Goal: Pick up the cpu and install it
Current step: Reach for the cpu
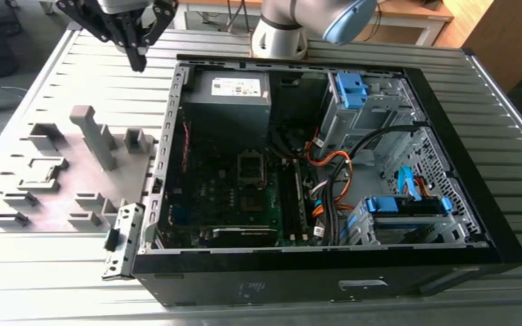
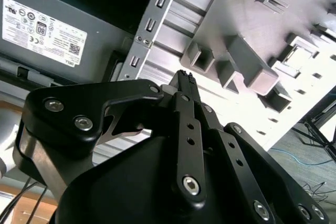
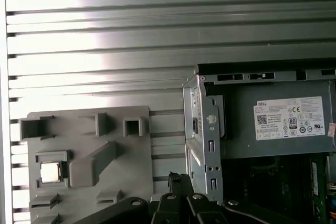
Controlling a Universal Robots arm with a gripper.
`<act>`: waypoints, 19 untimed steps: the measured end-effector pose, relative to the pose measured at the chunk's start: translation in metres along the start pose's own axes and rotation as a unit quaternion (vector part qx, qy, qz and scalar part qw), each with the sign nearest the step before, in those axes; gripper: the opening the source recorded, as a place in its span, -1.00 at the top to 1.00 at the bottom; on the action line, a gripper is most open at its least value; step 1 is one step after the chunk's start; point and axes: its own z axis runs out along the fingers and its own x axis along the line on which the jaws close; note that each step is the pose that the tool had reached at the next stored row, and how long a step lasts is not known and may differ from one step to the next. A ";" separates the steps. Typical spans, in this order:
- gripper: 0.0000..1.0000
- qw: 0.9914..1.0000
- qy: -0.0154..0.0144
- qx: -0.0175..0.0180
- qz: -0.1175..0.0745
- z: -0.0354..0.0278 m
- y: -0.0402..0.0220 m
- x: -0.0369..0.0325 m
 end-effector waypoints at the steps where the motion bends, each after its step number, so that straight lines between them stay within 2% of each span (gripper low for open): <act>1: 0.79 1.000 0.000 0.000 0.000 -0.0001 -0.0002 0.0027; 19: 0.79 1.000 0.000 0.000 0.000 -0.0005 -0.0030 0.0411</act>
